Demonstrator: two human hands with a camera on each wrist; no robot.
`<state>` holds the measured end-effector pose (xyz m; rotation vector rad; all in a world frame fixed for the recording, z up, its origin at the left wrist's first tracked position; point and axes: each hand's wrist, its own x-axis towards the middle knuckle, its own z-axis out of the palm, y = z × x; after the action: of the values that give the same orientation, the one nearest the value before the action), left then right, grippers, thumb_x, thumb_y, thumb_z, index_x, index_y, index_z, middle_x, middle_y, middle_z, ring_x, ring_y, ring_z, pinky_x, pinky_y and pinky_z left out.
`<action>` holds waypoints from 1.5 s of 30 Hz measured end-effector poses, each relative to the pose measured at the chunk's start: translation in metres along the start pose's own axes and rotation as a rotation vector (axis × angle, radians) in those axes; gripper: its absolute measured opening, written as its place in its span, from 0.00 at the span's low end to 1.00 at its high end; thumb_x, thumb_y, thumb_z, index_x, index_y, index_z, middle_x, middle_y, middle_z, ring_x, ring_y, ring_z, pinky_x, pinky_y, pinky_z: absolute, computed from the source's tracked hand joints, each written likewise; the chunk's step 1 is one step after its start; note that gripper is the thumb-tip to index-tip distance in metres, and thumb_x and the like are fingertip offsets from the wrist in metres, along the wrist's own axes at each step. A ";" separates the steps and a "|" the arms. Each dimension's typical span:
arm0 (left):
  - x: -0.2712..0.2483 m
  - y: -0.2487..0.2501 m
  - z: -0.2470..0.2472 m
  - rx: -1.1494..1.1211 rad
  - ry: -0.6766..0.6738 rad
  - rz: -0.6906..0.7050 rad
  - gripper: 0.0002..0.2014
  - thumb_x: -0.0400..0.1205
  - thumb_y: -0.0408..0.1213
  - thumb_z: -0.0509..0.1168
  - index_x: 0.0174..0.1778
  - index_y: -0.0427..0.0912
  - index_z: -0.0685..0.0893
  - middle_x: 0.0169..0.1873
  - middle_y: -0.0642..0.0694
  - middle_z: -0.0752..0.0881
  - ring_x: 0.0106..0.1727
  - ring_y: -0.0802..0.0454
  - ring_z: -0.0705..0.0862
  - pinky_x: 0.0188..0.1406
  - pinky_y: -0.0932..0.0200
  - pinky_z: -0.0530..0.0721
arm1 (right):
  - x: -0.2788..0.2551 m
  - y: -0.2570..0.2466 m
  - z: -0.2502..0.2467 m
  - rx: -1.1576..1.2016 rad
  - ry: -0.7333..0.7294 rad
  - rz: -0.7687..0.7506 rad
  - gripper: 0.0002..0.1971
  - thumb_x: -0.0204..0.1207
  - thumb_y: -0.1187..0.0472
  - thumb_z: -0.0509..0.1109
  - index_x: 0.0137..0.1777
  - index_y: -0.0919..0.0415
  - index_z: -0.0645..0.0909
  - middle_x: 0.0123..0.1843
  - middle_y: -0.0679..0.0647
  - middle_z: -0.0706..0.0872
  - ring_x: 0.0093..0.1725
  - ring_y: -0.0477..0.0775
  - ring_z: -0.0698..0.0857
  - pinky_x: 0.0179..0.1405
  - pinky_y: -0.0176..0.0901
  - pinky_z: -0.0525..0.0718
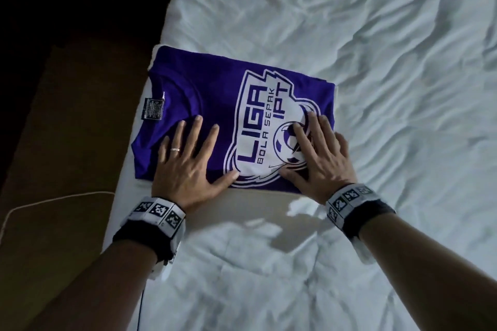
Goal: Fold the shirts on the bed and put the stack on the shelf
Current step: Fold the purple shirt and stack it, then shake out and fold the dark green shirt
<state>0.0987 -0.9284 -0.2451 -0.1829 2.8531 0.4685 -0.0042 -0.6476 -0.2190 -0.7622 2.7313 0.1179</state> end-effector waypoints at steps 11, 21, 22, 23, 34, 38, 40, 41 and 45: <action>-0.015 0.088 -0.067 0.163 -0.046 -0.003 0.37 0.74 0.61 0.65 0.78 0.47 0.72 0.78 0.40 0.73 0.74 0.36 0.73 0.69 0.37 0.74 | -0.089 0.058 -0.061 0.153 -0.282 0.199 0.32 0.79 0.37 0.62 0.79 0.53 0.70 0.78 0.51 0.76 0.75 0.54 0.75 0.73 0.53 0.74; -0.066 0.388 -0.141 0.082 -0.521 0.380 0.23 0.82 0.55 0.63 0.70 0.51 0.79 0.65 0.50 0.84 0.64 0.47 0.83 0.62 0.51 0.81 | -0.343 0.184 -0.108 0.632 -0.271 0.617 0.17 0.79 0.45 0.69 0.63 0.50 0.85 0.47 0.43 0.88 0.46 0.46 0.84 0.50 0.38 0.80; -0.072 0.425 -0.141 0.092 -0.520 0.425 0.22 0.82 0.55 0.63 0.70 0.51 0.79 0.65 0.50 0.85 0.63 0.48 0.83 0.62 0.52 0.81 | -0.366 0.205 -0.110 0.635 -0.256 0.639 0.17 0.79 0.45 0.69 0.63 0.50 0.85 0.48 0.45 0.88 0.46 0.47 0.85 0.50 0.38 0.80; -0.077 0.463 -0.140 0.100 -0.516 0.469 0.22 0.82 0.56 0.63 0.70 0.51 0.79 0.64 0.51 0.85 0.63 0.48 0.83 0.62 0.53 0.81 | -0.388 0.230 -0.110 0.633 -0.230 0.664 0.17 0.79 0.44 0.68 0.62 0.51 0.85 0.50 0.46 0.89 0.48 0.48 0.85 0.51 0.39 0.81; -0.111 0.833 0.006 -0.100 -0.537 0.560 0.11 0.81 0.52 0.68 0.53 0.52 0.87 0.47 0.55 0.89 0.49 0.51 0.86 0.55 0.49 0.86 | -0.578 0.525 -0.023 0.738 0.015 0.919 0.14 0.73 0.48 0.64 0.43 0.58 0.82 0.41 0.55 0.87 0.44 0.64 0.86 0.42 0.49 0.84; -0.110 0.909 0.068 -0.069 -0.523 0.584 0.13 0.78 0.54 0.64 0.51 0.52 0.86 0.47 0.53 0.89 0.50 0.49 0.86 0.54 0.48 0.86 | -0.602 0.590 0.011 0.758 0.041 0.916 0.10 0.80 0.51 0.68 0.50 0.56 0.83 0.50 0.51 0.82 0.52 0.59 0.83 0.50 0.49 0.80; -0.103 0.931 0.093 -0.042 -0.526 0.581 0.13 0.80 0.52 0.64 0.56 0.51 0.85 0.52 0.52 0.88 0.53 0.48 0.85 0.57 0.48 0.85 | -0.600 0.610 0.027 0.801 0.027 0.918 0.10 0.81 0.47 0.67 0.50 0.53 0.82 0.52 0.51 0.82 0.54 0.57 0.83 0.50 0.49 0.80; -0.098 0.937 0.104 -0.031 -0.527 0.564 0.13 0.82 0.50 0.65 0.58 0.51 0.85 0.54 0.51 0.88 0.54 0.48 0.85 0.58 0.48 0.84 | -0.595 0.618 0.035 0.825 0.016 0.914 0.10 0.81 0.45 0.66 0.44 0.50 0.80 0.49 0.50 0.81 0.52 0.56 0.82 0.45 0.48 0.78; -0.083 0.941 0.131 -0.031 -0.514 0.489 0.09 0.83 0.46 0.67 0.57 0.51 0.85 0.50 0.52 0.87 0.51 0.51 0.84 0.54 0.53 0.83 | -0.566 0.638 0.057 0.915 0.024 0.955 0.21 0.76 0.34 0.65 0.44 0.52 0.76 0.44 0.49 0.82 0.45 0.54 0.82 0.41 0.49 0.80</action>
<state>0.0554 0.0063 -0.0633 0.5617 2.3604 0.5519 0.1416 0.1863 -0.0993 0.7711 2.4761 -0.8588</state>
